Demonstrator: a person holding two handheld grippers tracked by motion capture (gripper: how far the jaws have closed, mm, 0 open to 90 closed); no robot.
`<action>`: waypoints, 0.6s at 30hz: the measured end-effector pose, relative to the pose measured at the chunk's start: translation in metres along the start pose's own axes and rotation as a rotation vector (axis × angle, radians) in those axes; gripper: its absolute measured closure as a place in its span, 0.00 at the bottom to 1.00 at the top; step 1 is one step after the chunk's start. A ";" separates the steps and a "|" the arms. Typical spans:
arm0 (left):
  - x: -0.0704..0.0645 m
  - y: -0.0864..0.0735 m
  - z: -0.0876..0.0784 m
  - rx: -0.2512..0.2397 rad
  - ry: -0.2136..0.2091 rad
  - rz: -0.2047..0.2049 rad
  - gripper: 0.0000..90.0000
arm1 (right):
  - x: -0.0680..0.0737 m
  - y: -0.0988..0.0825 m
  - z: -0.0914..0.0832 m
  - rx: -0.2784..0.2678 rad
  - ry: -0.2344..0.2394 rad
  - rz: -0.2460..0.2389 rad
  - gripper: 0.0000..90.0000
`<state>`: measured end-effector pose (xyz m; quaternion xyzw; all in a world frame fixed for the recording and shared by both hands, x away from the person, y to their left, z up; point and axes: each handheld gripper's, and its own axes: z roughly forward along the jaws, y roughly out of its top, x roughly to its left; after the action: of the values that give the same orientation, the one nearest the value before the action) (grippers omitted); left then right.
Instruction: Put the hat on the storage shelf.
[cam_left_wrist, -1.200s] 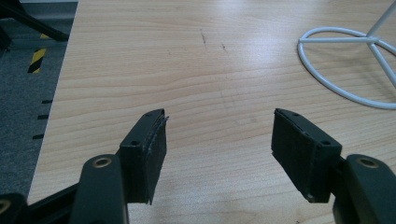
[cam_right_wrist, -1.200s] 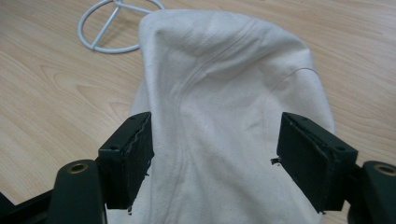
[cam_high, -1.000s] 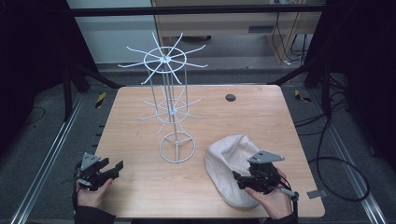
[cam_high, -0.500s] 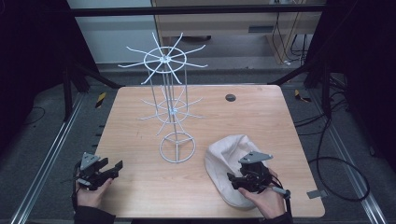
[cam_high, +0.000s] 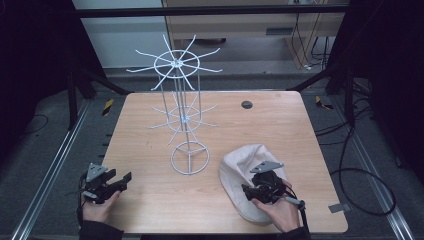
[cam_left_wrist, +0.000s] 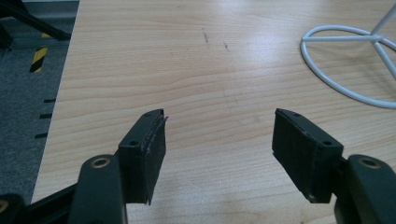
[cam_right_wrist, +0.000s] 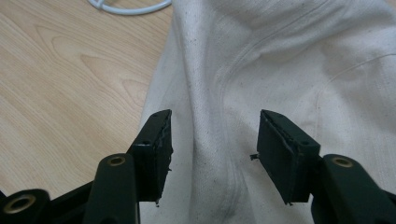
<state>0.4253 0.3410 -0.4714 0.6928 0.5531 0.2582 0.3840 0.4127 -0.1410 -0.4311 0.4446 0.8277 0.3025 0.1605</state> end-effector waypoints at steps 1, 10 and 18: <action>0.000 0.000 0.000 -0.001 0.002 0.001 0.39 | 0.000 0.000 0.001 0.006 0.001 0.006 0.51; 0.000 0.000 0.000 0.006 0.001 0.007 0.39 | 0.001 0.001 0.010 0.036 0.000 0.010 0.59; 0.000 0.000 0.001 0.013 -0.001 0.003 0.39 | 0.000 0.001 0.015 0.053 -0.019 0.010 0.70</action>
<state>0.4264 0.3405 -0.4720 0.6962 0.5536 0.2546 0.3795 0.4208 -0.1351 -0.4416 0.4555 0.8317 0.2770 0.1549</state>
